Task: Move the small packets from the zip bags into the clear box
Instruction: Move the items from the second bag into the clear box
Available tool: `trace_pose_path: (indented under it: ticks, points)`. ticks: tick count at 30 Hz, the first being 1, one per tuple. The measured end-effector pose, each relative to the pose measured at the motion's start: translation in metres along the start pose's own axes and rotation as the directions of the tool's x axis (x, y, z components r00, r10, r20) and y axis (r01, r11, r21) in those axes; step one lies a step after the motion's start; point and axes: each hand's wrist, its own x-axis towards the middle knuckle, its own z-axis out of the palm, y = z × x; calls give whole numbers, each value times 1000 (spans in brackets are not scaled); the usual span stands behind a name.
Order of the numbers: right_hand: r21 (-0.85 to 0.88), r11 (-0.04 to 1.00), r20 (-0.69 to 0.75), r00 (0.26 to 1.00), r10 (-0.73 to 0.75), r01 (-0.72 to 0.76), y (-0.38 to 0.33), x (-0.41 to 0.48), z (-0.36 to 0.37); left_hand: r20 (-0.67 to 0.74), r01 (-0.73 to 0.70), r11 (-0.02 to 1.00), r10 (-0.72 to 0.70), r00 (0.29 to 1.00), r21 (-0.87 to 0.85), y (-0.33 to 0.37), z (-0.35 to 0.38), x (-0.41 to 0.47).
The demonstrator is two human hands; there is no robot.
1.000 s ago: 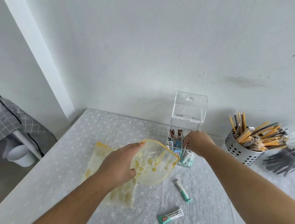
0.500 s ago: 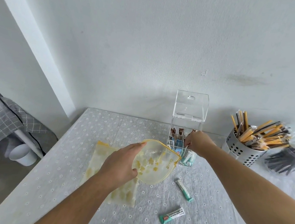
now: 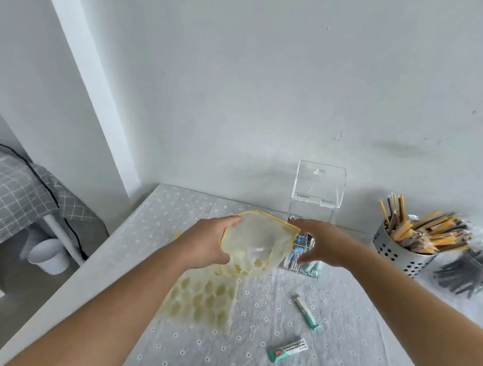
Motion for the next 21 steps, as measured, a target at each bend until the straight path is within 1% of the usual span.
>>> trace_pose_path:
  ticks: [2, 3, 5, 6, 7, 8, 10, 11, 12, 13, 15, 16, 17, 18, 19, 20, 21]
  points:
    - [97, 995, 47, 999, -2, -3, -7, -7, 8, 55, 32, 995, -27, 998, -94, -3, -12, -1]
    - [158, 987, 41, 999, -15, 9, -10, -8, 13, 91, 50, 990, -37, 995, -135, -5, -18, -2]
    - [223, 973, -58, 998, -40, 52, -16, -7, 22, 155, 72, 968, -35, 987, -239, -9, -28, -4]
    - [280, 958, -112, 993, -28, 58, -20, -7, 27, 164, 70, 952, -21, 986, -297, -11, -33, -6]
    - [379, 924, -154, 988, 8, 51, -23, -7, 31, 148, 59, 929, -5, 989, -365, -13, -36, -9]
    - [491, 870, -170, 984, 49, 42, -26, -7, 35, 97, 39, 899, 4, 995, -435, -17, -38, -11]
    - [645, 763, -177, 979, 102, 38, -33, -7, 42, -44, -12, 814, -16, 999, -580, -27, -38, -17]
    - [706, 707, -165, 979, 122, 31, -37, -6, 46, -94, -20, 784, -49, 994, -620, -36, -35, -20]
    - [759, 650, -153, 978, 139, 26, -39, -5, 50, -109, -4, 777, -83, 991, -629, -42, -30, -23]
    - [800, 600, -139, 977, 163, 14, -42, -4, 55, -86, 49, 783, -130, 988, -620, -54, -23, -23]
    - [850, 526, -117, 971, 209, -11, -49, 0, 69, 45, 204, 780, -220, 974, -592, -77, -5, -25]
    - [867, 498, -104, 967, 235, -27, -52, 3, 78, 119, 276, 749, -258, 959, -602, -87, 4, -25]
    - [877, 478, -93, 963, 254, -42, -55, 5, 86, 170, 315, 706, -270, 948, -635, -94, 14, -24]
    - [882, 468, -81, 957, 277, -61, -57, 8, 96, 181, 328, 655, -284, 942, -681, -103, 22, -22]
    - [884, 461, -72, 951, 301, -79, -60, 11, 104, 159, 322, 605, -307, 938, -729, -108, 28, -22]
    - [884, 458, -69, 942, 328, -95, -62, 14, 113, 120, 313, 580, -346, 931, -753, -115, 34, -20]
    - [885, 453, -70, 931, 358, -108, -64, 17, 122, 61, 299, 585, -391, 918, -754, -124, 40, -19]
